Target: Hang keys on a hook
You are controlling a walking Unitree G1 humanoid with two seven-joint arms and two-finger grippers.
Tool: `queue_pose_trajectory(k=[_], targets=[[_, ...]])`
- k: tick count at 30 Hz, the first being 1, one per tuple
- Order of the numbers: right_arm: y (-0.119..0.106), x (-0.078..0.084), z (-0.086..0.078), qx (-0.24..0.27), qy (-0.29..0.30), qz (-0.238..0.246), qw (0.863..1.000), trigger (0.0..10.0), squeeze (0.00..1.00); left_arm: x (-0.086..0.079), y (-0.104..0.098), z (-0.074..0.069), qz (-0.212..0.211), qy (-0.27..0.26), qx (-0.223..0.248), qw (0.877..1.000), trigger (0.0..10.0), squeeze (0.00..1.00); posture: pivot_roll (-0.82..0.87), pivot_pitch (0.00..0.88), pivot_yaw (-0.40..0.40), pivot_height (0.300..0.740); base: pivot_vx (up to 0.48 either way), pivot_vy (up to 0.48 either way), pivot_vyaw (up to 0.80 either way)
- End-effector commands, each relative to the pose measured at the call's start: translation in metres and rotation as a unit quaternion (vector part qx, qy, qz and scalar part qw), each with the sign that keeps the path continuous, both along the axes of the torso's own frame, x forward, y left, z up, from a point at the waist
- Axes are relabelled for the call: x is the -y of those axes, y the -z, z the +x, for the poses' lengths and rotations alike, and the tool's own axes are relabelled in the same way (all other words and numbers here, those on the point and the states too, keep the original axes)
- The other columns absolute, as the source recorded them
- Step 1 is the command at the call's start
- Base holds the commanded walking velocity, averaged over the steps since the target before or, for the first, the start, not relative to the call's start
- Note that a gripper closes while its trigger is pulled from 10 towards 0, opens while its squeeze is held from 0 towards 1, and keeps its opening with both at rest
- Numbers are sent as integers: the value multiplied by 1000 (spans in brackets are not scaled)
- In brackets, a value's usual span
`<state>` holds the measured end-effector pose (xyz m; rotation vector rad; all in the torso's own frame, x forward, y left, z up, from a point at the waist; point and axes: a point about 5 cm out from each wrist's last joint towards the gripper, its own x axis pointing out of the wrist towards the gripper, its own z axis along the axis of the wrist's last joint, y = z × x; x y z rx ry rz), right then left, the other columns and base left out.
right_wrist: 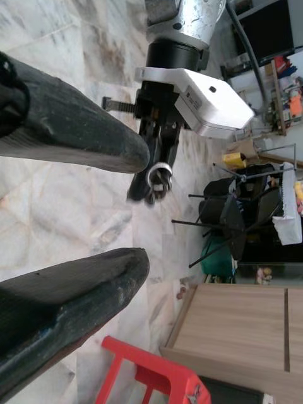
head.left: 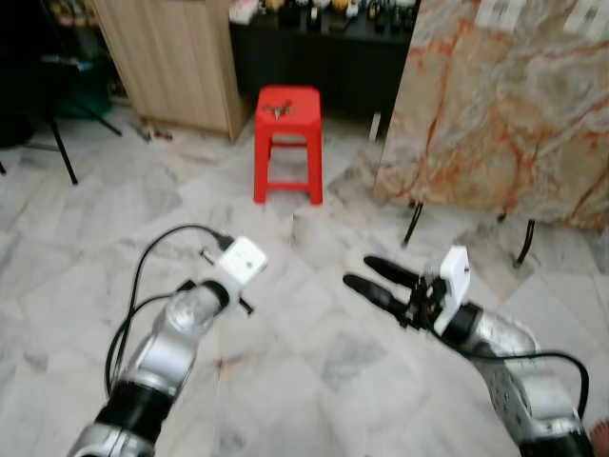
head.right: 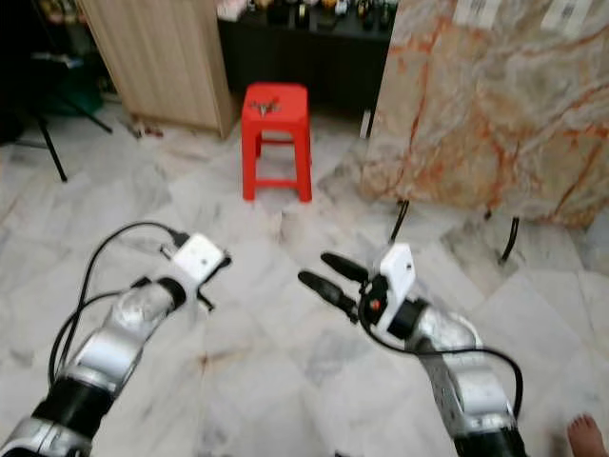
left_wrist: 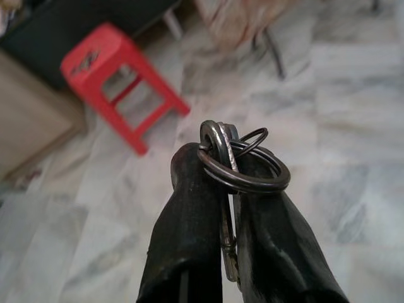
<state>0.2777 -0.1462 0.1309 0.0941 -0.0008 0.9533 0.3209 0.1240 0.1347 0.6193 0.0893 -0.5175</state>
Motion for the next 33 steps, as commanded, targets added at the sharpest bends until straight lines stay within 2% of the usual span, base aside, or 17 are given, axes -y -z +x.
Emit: queue_pose_trajectory(k=[1,9,11,13,14,16,17,18,19,20,21,24,27,28,30,32,33], targets=[[-2,5,0,-2,14,2,1000,10000,0,1,0,-2,8,1,-3,1000,10000,0,-145,79,-52,727,0,0,0],[19,28,8,-33,136,1,990,10000,0,-17,9,-6,2,-39,-17,999,10000,0,-141,71,-48,727,0,0,0],[29,39,13,-51,198,-18,979,10000,0,-21,10,-6,-4,-53,-17,998,10000,0,-139,68,-46,727,0,0,0],[46,52,18,-85,264,-34,960,10000,0,-33,24,-5,11,-78,-36,996,10000,0,-140,66,-44,727,0,0,0],[67,66,17,-128,324,-61,935,10000,0,-52,56,-10,43,-107,-94,989,10000,0,-137,67,-43,727,0,0,0],[87,73,10,-171,356,-71,916,10000,0,-74,104,-30,118,-111,-200,966,10000,0,-127,68,-41,727,0,0,0],[96,74,5,-186,364,-77,910,10000,0,-86,134,-52,236,-65,-243,939,10000,0,-124,70,-37,727,0,0,0],[102,73,2,-197,366,-80,906,10000,0,-99,154,-72,318,-25,-277,907,10000,0,-125,73,-35,727,0,0,0],[102,73,2,-197,366,-80,906,10000,0,-99,154,-72,318,-25,-277,907,10000,0,-125,73,-35,727,0,0,0],[110,69,-5,-208,360,-90,905,10000,0,-117,179,-108,352,-8,-350,868,10000,0,-129,78,-29,727,0,0,0],[110,69,-5,-208,360,-90,905,10000,0,-117,179,-108,352,-8,-350,868,10000,0,-129,78,-29,727,0,0,0],[115,62,-11,-212,354,-82,907,10000,0,-123,197,-142,312,-34,-394,864,10000,0,-141,95,-20,727,0,0,0],[117,60,-13,-215,356,-79,906,10000,0,-119,199,-145,282,-55,-390,875,10000,0,-134,100,-23,727,0,0,0],[126,57,-14,-226,364,-84,900,10000,0,-113,199,-139,227,-98,-368,896,10000,0,-126,104,-27,727,0,0,0],[137,56,-16,-243,370,-99,891,10000,0,-110,199,-132,171,-150,-353,908,10000,0,-126,104,-27,727,0,0,0],[154,59,-26,-279,386,-122,871,10000,0,-109,201,-128,106,-220,-351,904,10000,0,-133,97,-28,727,0,0,0],[168,62,-38,-312,400,-144,850,10000,0,-111,203,-130,59,-270,-359,892,10000,0,-133,97,-28,727,0,0,0]])
